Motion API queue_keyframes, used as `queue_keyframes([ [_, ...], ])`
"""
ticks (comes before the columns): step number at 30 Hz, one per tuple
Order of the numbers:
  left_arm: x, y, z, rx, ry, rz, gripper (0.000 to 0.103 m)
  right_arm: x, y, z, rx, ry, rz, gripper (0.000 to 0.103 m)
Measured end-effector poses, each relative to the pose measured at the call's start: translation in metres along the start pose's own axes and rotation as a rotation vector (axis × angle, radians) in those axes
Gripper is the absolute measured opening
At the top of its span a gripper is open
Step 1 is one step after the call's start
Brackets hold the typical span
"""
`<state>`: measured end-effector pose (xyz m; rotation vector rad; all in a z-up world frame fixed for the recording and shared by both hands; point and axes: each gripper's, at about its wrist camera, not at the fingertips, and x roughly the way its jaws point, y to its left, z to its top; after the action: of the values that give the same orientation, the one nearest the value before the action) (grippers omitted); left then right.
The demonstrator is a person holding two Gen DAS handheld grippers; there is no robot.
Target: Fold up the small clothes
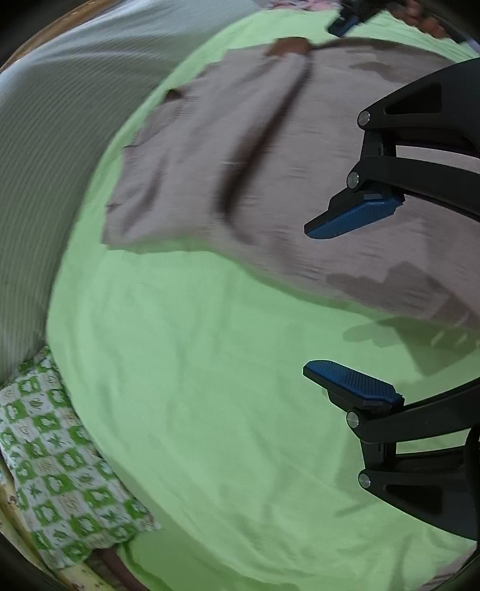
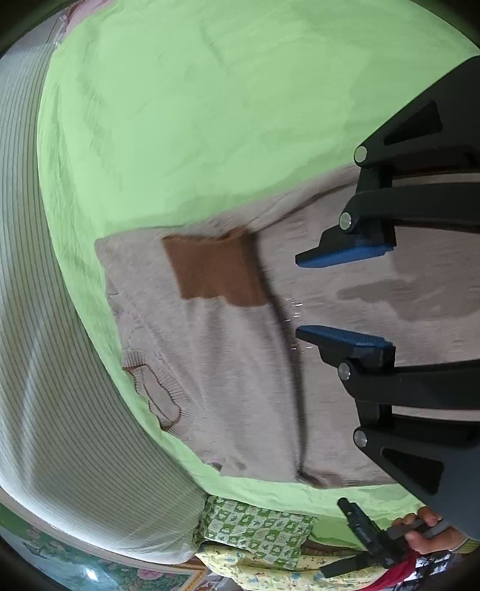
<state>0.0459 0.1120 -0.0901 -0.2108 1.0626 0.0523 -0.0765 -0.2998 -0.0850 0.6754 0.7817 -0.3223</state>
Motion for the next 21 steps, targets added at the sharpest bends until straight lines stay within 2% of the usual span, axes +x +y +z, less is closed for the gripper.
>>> queue_keyframes([
  [6, -0.016, 0.013, -0.056, 0.011, 0.055, -0.031, 0.069, -0.022, -0.007, -0.031, 0.003, 0.006, -0.019, 0.035],
  [11, -0.029, 0.023, -0.095, 0.007, 0.105, -0.103, 0.069, -0.051, -0.024, -0.065, 0.011, 0.004, -0.038, 0.035],
  [16, -0.043, 0.027, -0.131, 0.053, 0.142, -0.127, 0.071, -0.074, -0.040, -0.101, 0.033, 0.012, -0.052, 0.037],
  [21, -0.048, 0.031, -0.169, 0.082, 0.214, -0.160, 0.072, -0.092, -0.053, -0.138, 0.038, 0.042, -0.069, 0.039],
])
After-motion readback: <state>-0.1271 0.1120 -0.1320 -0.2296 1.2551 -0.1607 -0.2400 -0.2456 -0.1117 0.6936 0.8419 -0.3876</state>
